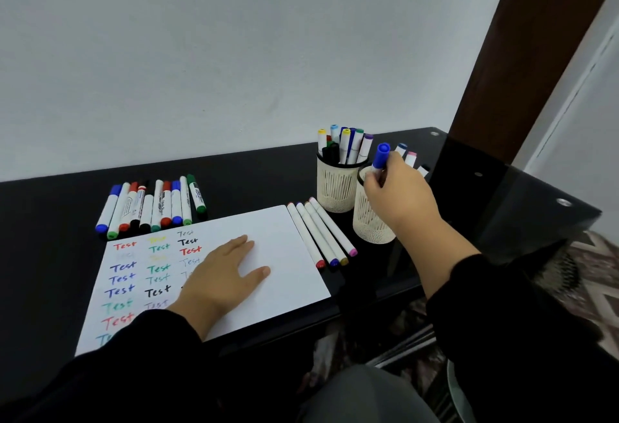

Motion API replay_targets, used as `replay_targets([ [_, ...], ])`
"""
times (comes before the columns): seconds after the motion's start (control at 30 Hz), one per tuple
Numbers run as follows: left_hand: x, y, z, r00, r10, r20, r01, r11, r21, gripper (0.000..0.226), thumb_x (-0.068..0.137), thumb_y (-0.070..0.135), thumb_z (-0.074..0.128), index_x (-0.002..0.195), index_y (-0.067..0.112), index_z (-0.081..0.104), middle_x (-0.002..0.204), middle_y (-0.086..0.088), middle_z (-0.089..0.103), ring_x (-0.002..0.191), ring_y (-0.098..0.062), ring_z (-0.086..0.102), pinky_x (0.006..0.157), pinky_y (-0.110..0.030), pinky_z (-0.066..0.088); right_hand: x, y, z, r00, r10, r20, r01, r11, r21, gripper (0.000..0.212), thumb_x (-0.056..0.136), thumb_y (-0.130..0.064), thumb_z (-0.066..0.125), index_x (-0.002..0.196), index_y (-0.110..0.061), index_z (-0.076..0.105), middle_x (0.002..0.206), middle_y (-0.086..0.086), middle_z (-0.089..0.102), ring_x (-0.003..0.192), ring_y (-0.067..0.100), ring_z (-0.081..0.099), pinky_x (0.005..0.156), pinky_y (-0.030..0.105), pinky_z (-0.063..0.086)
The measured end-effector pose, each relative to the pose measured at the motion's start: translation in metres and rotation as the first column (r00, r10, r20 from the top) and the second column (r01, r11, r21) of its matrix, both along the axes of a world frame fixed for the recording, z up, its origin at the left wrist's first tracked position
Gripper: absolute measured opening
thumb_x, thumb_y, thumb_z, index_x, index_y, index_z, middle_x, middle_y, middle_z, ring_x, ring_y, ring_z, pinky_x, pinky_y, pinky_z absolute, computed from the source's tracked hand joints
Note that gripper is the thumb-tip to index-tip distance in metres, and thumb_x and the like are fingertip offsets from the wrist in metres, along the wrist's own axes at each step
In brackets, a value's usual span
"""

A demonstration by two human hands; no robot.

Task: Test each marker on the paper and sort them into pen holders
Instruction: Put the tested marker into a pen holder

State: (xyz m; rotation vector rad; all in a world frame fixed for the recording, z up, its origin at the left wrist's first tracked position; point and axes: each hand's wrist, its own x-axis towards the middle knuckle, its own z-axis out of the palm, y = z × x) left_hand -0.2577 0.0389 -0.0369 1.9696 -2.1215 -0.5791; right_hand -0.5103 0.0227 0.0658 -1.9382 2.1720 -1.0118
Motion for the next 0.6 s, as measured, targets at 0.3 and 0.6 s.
replay_targets([
  [0.3, -0.001, 0.001, 0.002, 1.0, 0.004, -0.004, -0.004, 1.0, 0.002, 0.067, 0.091, 0.057, 0.04, 0.148, 0.029, 0.02, 0.155, 0.016, 0.012, 0.142, -0.007, 0.012, 0.116, -0.031, 0.012, 0.007, -0.01, -0.004, 0.999, -0.027, 0.022, 0.027, 1.0, -0.009, 0.03, 0.096, -0.022, 0.05, 0.123, -0.014, 0.041, 0.096, 0.008, 0.062, 0.082, 0.026, 0.06, 0.069, 0.038, 0.05],
  [0.6, -0.001, 0.001, -0.002, 1.0, 0.009, -0.021, -0.009, 1.0, -0.014, 0.067, 0.091, 0.057, 0.042, 0.148, 0.029, 0.022, 0.155, 0.017, 0.013, 0.142, -0.006, 0.012, 0.116, -0.029, 0.012, 0.006, -0.012, -0.006, 0.988, -0.041, -0.15, 0.043, 0.999, 0.007, 0.024, 0.1, -0.026, 0.042, 0.118, -0.011, 0.043, 0.086, 0.008, 0.058, 0.075, 0.025, 0.052, 0.061, 0.033, 0.04],
])
